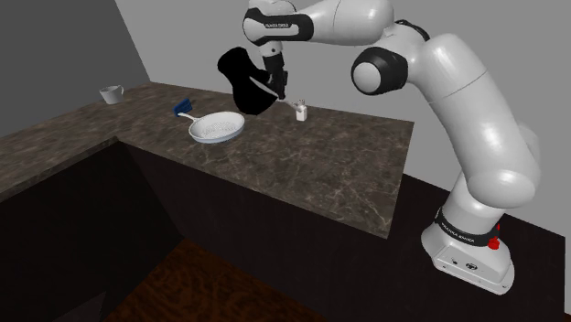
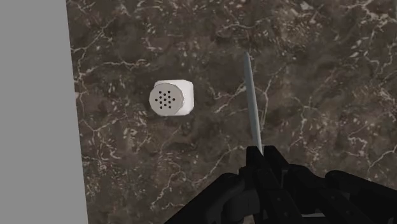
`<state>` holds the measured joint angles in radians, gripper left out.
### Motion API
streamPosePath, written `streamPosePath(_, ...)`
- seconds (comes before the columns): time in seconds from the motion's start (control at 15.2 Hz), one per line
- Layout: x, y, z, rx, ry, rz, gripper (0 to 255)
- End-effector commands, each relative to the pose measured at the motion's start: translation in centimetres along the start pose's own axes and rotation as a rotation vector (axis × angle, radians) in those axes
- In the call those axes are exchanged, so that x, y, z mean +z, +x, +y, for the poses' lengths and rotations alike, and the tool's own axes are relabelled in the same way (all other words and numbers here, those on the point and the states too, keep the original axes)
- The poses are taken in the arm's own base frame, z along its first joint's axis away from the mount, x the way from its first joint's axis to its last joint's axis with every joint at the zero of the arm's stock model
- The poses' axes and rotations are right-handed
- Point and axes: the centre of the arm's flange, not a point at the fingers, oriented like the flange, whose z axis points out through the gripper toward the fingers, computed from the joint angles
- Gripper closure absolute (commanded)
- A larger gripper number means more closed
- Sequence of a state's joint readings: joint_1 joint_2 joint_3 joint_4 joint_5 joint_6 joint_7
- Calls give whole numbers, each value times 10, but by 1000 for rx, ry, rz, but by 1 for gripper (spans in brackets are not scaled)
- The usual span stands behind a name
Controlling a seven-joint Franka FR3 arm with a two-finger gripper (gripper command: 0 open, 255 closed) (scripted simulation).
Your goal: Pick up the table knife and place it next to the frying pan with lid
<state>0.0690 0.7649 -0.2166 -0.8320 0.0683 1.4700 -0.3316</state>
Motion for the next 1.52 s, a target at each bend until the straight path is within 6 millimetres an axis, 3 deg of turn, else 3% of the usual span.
streamPosePath(0.0, 4, 11, -10, -2, 1, -4, 255)
streamPosePath(1.19, 98, 24, -14, -2, 1, -4, 255)
streamPosePath(1.45, 101, 24, -14, -2, 1, -4, 255)
